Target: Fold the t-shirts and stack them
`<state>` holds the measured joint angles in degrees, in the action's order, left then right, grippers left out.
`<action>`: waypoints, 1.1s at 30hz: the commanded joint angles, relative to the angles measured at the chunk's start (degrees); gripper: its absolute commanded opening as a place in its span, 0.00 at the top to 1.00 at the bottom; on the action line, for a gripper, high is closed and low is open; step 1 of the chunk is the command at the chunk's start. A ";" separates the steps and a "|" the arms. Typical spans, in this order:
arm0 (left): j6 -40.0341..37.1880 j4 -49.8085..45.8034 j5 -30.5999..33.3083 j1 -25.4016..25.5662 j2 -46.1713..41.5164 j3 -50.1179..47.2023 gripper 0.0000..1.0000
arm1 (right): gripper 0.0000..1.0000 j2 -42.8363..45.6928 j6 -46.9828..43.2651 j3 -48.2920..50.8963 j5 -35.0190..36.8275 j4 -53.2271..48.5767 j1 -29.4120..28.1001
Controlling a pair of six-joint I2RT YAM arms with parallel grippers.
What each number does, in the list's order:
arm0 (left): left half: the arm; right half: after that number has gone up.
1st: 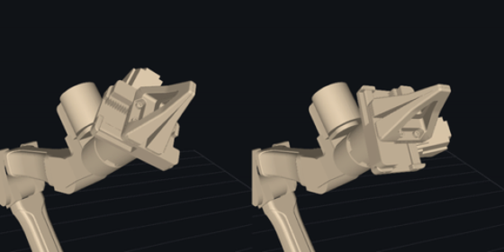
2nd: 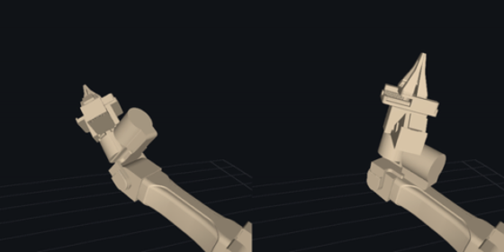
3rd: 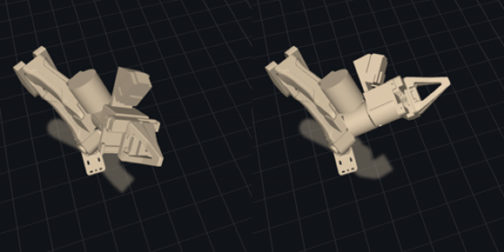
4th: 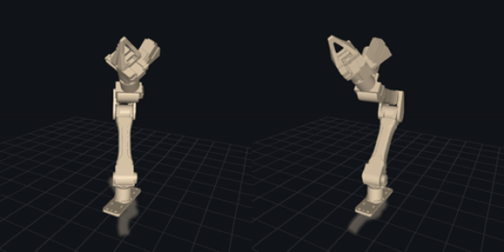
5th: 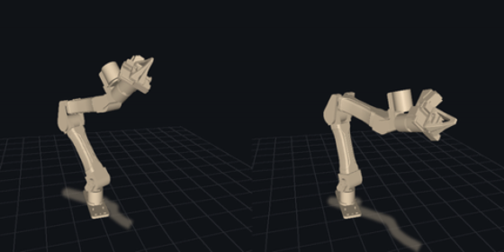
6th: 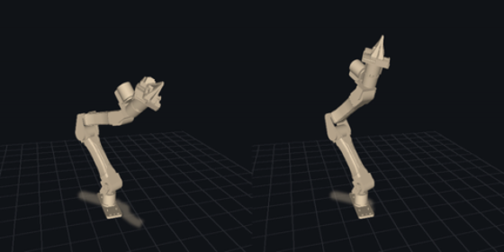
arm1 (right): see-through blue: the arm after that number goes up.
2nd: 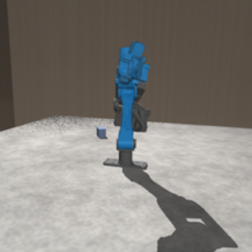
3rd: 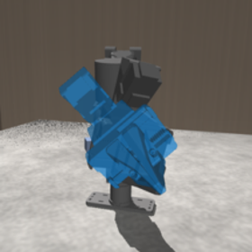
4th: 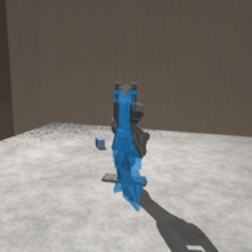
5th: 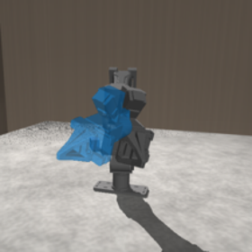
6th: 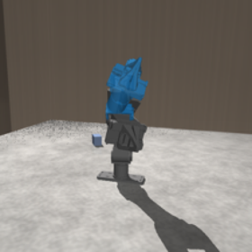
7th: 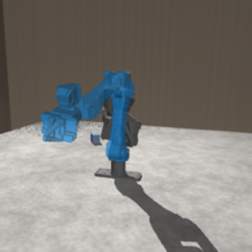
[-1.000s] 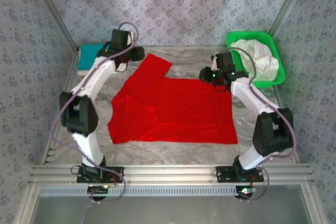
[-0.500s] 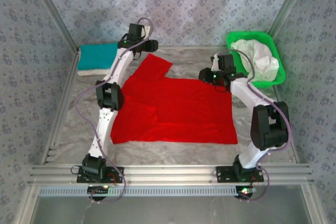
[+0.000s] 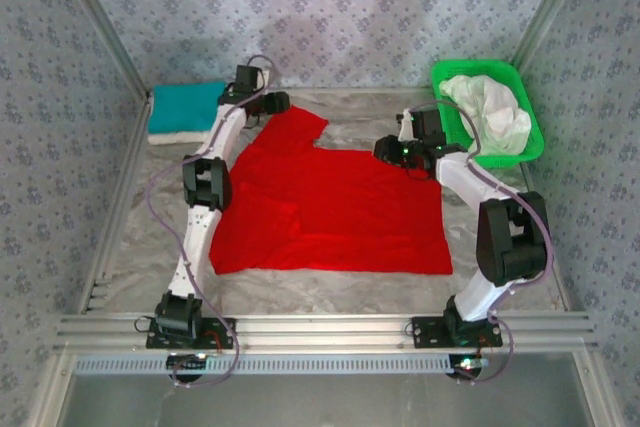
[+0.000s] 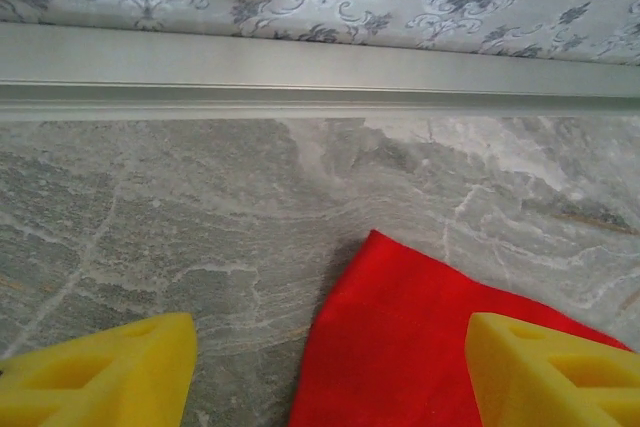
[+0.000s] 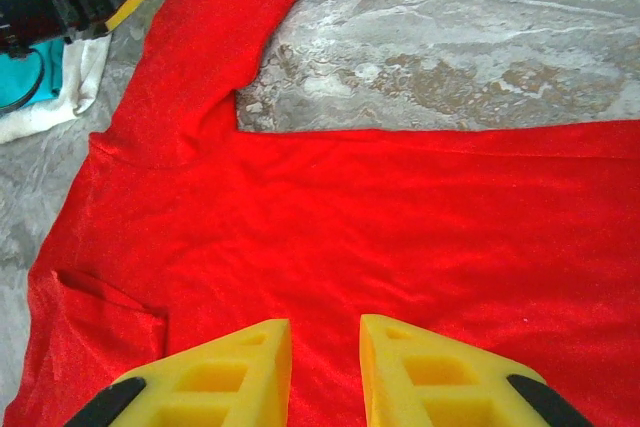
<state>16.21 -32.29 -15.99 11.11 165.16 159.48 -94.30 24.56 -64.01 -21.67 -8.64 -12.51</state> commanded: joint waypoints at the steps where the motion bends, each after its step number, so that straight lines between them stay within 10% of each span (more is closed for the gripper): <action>1: 4.87 3.45 -4.22 -0.21 1.26 1.71 0.28 | 0.73 -0.33 -0.01 0.46 -1.17 0.83 -0.30; 17: 18.30 2.25 -9.86 -1.19 4.12 -0.49 0.30 | 0.72 5.17 -1.35 2.49 -2.48 2.68 0.65; 33: 10.04 -3.82 -8.59 1.50 0.92 -0.22 0.49 | 0.72 3.67 1.28 3.39 -4.65 5.04 2.07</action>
<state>27.59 -29.50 -23.27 10.79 166.41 159.50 -90.52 24.99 -61.41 -24.97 -4.84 -10.85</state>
